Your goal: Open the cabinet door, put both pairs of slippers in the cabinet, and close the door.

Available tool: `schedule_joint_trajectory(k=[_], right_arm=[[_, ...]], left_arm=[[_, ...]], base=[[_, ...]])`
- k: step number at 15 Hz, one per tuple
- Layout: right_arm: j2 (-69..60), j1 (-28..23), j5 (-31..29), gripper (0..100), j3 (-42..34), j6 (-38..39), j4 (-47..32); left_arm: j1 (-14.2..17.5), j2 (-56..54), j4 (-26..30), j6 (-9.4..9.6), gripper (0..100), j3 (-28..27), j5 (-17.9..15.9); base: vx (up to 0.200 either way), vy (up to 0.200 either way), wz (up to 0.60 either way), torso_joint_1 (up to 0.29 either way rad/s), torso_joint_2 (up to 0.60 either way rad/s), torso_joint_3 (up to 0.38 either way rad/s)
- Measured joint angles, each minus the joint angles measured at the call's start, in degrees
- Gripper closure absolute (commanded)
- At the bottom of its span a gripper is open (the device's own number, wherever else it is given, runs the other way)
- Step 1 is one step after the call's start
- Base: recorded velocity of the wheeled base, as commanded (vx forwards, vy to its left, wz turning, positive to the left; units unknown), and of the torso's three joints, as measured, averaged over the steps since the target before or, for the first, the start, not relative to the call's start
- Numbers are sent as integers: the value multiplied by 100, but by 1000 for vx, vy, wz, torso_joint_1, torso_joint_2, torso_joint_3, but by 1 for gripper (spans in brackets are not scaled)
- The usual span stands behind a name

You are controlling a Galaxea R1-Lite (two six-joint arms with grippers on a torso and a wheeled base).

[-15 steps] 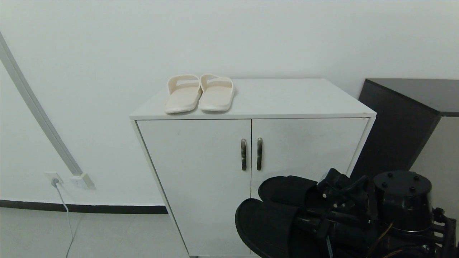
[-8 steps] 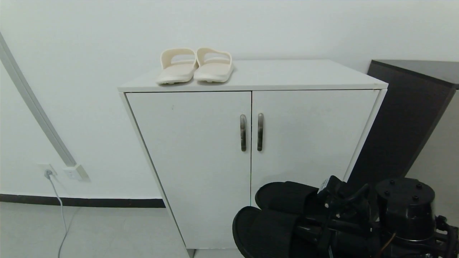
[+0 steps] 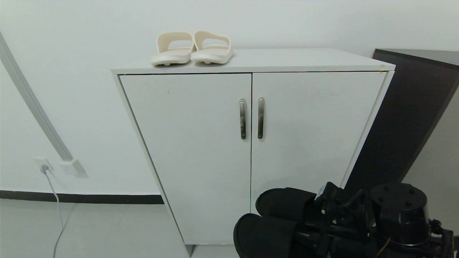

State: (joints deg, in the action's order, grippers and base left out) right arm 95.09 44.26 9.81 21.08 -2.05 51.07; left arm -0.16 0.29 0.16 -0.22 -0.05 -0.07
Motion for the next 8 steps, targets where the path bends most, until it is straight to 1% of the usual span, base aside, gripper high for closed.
schedule_joint_trajectory(k=[3, 6, 7, 8], right_arm=[[4, 0, 4, 100, -35, -180, 17], [1, 2, 17, 100, -60, -176, 20], [1, 2, 20, 100, -60, -167, 24], [0, -4, 15, 100, -60, -165, 28]], left_arm=[[0, 1, -2, -2, 0, 5, -2], [-6, 89, -16, -7, 0, 2, 7], [-9, 122, -21, -24, 0, -69, 7], [-15, 168, -11, -98, 0, -207, -2]], base=[[0, 0, 0, 0, 0, 0], [0, 0, 0, -10, 136, 108], [0, 0, 0, 7, 71, 32], [0, 0, 0, 0, 0, 0]])
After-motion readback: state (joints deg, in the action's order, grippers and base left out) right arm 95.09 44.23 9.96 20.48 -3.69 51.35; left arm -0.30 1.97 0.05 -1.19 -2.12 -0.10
